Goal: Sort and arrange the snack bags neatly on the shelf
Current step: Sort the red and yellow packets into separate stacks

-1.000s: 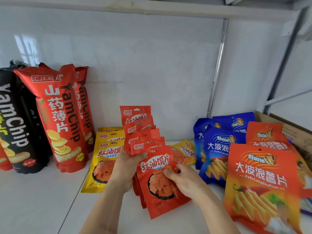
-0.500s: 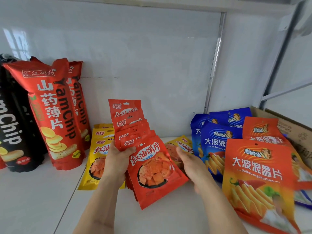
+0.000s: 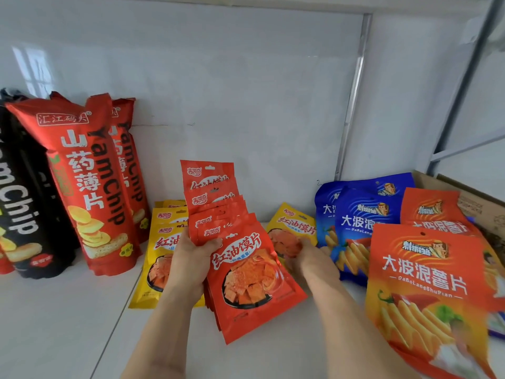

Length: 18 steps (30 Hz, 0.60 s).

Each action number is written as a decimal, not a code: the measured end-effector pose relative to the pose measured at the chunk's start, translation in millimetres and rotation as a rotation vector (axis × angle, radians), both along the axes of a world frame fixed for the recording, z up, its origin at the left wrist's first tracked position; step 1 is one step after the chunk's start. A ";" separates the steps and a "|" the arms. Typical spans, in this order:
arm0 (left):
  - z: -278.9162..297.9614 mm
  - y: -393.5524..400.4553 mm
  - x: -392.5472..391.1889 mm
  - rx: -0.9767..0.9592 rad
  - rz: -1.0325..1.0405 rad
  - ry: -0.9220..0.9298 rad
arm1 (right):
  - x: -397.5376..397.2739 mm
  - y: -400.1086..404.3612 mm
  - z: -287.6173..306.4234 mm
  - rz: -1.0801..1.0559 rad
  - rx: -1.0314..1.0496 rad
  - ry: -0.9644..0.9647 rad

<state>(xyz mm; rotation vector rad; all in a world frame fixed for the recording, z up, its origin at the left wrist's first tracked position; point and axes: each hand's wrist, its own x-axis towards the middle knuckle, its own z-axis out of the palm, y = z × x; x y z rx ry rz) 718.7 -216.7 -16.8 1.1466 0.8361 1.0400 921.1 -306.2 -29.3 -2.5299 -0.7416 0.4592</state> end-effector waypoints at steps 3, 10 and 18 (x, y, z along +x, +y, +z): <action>1.7 -4.5 5.6 -0.013 -0.030 0.005 | 18.4 -12.0 0.9 0.006 -0.038 -0.028; 7.1 -13.1 43.0 -0.080 -0.163 0.061 | 29.9 -32.2 11.6 0.009 0.164 0.012; 8.0 1.6 41.6 -0.238 -0.141 0.173 | -35.1 -57.1 19.6 0.330 0.470 0.405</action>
